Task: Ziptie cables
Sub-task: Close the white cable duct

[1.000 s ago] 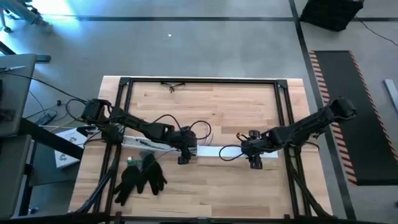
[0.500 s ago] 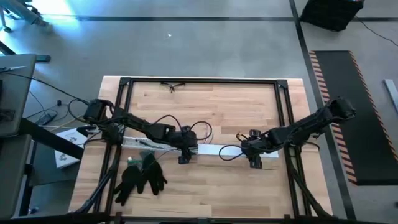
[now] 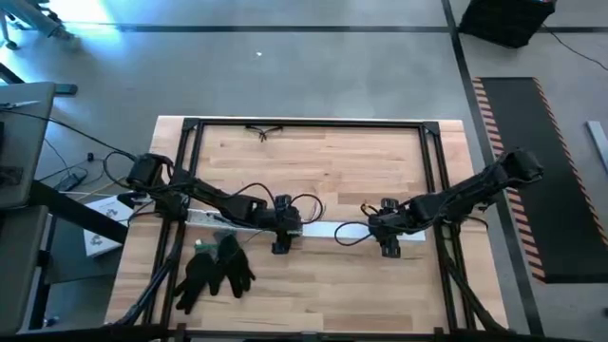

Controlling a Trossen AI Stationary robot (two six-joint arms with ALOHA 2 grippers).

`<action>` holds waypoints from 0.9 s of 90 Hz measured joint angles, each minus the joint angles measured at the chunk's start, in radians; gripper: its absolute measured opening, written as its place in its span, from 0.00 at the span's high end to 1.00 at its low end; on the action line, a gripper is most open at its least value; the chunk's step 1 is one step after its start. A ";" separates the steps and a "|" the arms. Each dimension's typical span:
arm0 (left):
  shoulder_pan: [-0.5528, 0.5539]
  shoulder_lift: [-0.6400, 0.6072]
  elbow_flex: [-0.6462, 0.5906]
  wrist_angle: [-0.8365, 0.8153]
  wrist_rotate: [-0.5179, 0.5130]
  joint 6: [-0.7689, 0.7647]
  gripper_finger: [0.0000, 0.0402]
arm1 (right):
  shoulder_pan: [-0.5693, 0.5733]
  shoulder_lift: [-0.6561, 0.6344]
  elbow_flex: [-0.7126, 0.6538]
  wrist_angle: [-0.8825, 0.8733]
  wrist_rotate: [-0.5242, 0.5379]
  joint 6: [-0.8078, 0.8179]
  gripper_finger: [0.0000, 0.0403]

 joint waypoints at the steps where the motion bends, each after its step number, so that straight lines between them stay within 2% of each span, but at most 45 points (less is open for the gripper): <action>1: -0.001 0.000 0.000 0.000 -0.002 0.002 0.45 | 0.000 0.000 0.000 0.000 0.001 0.000 0.42; 23: 0.002 -0.002 0.000 -0.003 0.027 0.006 0.44 | 0.000 0.000 0.000 0.001 0.000 0.000 0.42; 38: 0.004 -0.002 0.000 0.003 0.024 0.014 0.40 | 0.000 0.000 0.000 0.000 0.000 0.003 0.42; 61: -0.002 -0.004 0.000 -0.001 -0.018 0.015 0.40 | 0.000 0.000 0.000 0.000 -0.004 0.011 0.42; 81: -0.001 -0.005 0.000 -0.013 0.001 0.015 0.40 | -0.001 0.000 0.000 -0.001 -0.005 0.011 0.42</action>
